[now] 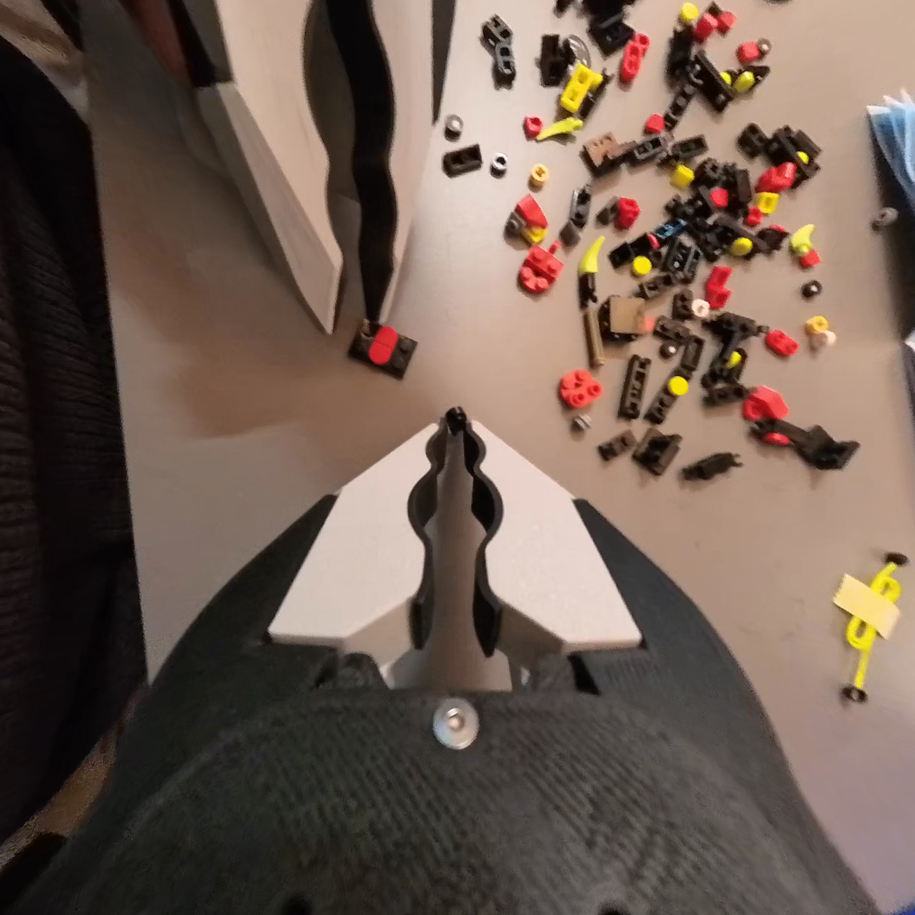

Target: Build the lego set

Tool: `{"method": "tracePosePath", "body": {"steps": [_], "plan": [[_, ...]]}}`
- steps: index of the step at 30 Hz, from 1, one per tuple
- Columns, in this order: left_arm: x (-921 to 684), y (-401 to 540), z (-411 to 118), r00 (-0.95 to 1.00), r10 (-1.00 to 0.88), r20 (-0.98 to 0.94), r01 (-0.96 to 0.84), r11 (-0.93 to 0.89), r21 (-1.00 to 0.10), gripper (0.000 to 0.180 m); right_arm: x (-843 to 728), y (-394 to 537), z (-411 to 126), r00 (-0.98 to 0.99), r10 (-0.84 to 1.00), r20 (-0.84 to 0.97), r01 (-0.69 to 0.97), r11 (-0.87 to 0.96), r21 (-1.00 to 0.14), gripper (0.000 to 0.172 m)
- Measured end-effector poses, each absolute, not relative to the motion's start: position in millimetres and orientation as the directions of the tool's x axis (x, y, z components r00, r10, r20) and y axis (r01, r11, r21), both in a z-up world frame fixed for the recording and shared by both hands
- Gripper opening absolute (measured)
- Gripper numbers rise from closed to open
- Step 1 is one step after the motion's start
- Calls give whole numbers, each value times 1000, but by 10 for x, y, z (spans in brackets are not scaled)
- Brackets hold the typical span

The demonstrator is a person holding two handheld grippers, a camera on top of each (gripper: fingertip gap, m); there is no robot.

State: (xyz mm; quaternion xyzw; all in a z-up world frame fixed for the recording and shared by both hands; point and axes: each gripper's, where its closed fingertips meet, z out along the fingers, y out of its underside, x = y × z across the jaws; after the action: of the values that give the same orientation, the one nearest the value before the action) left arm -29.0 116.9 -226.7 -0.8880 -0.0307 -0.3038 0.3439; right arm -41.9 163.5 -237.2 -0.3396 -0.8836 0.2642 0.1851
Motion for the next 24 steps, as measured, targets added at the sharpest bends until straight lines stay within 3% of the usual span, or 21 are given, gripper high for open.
{"method": "tracePosePath", "body": {"steps": [10,24], "plan": [[-257,1166,-2257,810,-177,559,248,-762,-599,14,-432,1622,-2411,-696,701,156,512,636,-577,2],[-260,1159,-2263,812,-177,556,242,-765,-597,14,-478,1533,-2283,-703,709,53,489,536,-688,13]]}}
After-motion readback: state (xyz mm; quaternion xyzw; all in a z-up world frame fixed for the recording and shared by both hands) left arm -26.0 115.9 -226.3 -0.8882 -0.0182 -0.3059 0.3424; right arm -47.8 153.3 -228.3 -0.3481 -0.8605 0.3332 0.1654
